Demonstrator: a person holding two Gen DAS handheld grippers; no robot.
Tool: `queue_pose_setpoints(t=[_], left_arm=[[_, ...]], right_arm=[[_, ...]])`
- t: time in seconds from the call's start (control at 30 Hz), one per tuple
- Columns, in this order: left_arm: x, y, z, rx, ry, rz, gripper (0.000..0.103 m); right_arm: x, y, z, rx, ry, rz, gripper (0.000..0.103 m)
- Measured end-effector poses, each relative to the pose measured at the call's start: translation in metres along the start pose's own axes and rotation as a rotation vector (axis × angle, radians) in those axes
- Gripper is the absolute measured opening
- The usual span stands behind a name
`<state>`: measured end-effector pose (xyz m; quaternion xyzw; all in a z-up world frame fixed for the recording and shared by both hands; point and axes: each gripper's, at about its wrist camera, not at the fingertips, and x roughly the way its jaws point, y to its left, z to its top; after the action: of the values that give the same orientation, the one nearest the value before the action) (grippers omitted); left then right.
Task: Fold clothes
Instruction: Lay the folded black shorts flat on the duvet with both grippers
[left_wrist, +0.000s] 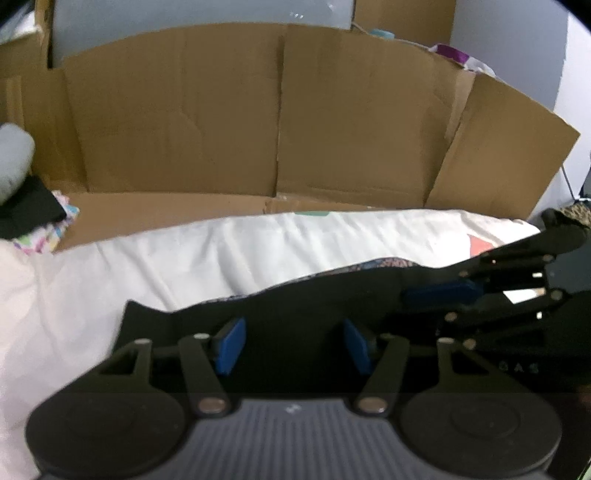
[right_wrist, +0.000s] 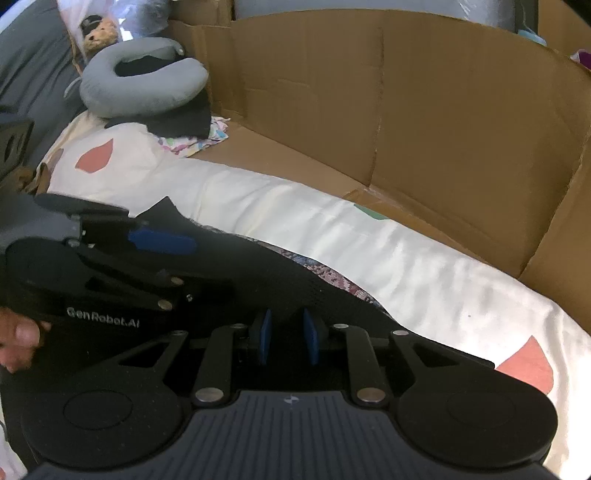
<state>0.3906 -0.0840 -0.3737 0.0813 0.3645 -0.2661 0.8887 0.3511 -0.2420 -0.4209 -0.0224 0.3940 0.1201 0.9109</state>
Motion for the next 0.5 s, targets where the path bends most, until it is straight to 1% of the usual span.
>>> queue_pose_setpoints(t=[0.07, 0.13, 0.2, 0.3, 0.37, 0.43, 0.5], left_arm=[[-0.012, -0.006, 0.002, 0.027, -0.028, 0.003, 0.044], [-0.025, -0.009, 0.001, 0.03, -0.054, -0.033, 0.038], [-0.035, -0.013, -0.002, 0.039, -0.066, -0.042, 0.036], [-0.042, -0.02, -0.007, 0.05, -0.059, -0.068, 0.034], [-0.042, -0.025, -0.01, 0.073, -0.051, -0.082, 0.033], [-0.039, -0.03, -0.015, 0.112, -0.037, -0.069, 0.033], [-0.03, -0.033, -0.019, 0.143, -0.002, -0.048, 0.033]], right_arm=[[-0.003, -0.002, 0.004, 0.006, 0.008, 0.006, 0.026], [-0.015, -0.004, 0.004, 0.018, -0.021, 0.006, 0.026], [-0.029, -0.005, 0.002, 0.025, -0.053, 0.011, 0.027], [-0.047, -0.002, -0.005, 0.022, -0.079, 0.04, 0.027], [-0.053, 0.004, -0.01, 0.003, -0.076, 0.044, 0.027], [-0.053, 0.009, -0.016, -0.011, -0.057, 0.048, 0.027], [-0.048, 0.012, -0.02, -0.022, -0.036, 0.04, 0.027]])
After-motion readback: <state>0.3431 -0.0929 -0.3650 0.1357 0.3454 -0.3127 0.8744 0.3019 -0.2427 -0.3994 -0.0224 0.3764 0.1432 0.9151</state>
